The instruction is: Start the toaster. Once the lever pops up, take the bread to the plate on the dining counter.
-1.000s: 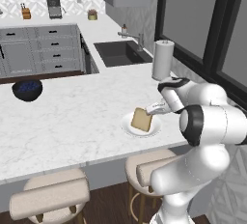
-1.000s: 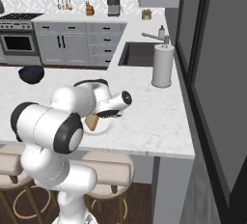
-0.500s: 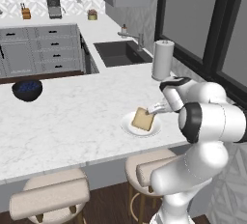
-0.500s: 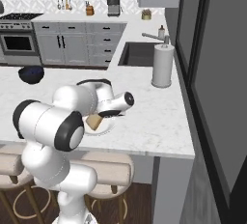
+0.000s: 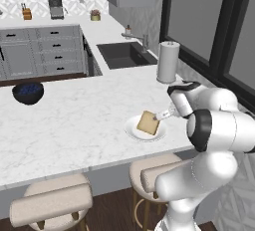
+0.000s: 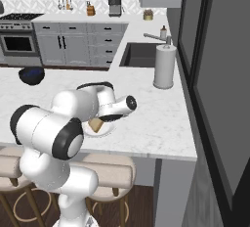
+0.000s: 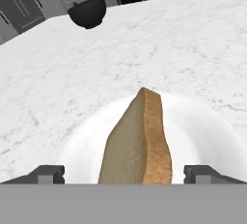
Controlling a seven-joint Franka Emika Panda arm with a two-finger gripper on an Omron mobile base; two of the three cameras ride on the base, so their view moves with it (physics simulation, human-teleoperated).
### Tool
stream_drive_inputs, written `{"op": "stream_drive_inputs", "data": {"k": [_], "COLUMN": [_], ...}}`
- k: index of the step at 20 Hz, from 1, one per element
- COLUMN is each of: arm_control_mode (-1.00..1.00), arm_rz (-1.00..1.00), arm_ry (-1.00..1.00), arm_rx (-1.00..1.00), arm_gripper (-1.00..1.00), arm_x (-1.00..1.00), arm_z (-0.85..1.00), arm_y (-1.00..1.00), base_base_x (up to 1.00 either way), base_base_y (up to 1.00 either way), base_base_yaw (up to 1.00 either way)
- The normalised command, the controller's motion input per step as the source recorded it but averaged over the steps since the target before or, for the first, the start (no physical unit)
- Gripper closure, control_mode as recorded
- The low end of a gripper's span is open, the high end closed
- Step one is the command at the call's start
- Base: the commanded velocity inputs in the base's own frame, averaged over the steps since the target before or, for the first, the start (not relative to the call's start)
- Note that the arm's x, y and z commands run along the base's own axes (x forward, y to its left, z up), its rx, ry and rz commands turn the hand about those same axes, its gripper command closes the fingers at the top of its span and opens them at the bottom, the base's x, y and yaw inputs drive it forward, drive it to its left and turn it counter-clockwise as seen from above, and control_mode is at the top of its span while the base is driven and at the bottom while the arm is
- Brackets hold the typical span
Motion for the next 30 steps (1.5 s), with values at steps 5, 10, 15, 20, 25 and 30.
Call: {"op": "stream_drive_inputs", "data": {"k": [5,10,15,20,25,30], "arm_control_mode": [-1.0,-1.0,-1.0,-1.0,-1.0,-1.0], "arm_rz": [0.0,0.0,0.0,0.0,-0.07,-0.24], "arm_ry": [-0.02,0.0,0.01,0.0,0.03,0.01], "arm_rx": [-0.15,-0.13,-0.08,-0.02,0.0,-0.12], "arm_gripper": [-1.0,-1.0,-1.0,-1.0,-1.0,-1.0], "arm_x": [-0.21,-0.14,-0.13,-0.16,-0.81,-1.0], "arm_z": [0.28,0.15,0.06,0.43,0.84,0.46], "arm_y": [0.0,-0.11,-0.22,0.07,0.26,0.32], "base_base_x": [0.0,0.0,0.0,0.0,0.0,0.0], "base_base_y": [0.0,0.0,0.0,0.0,0.0,0.0], "base_base_yaw": [0.0,0.0,0.0,0.0,0.0,0.0]}}
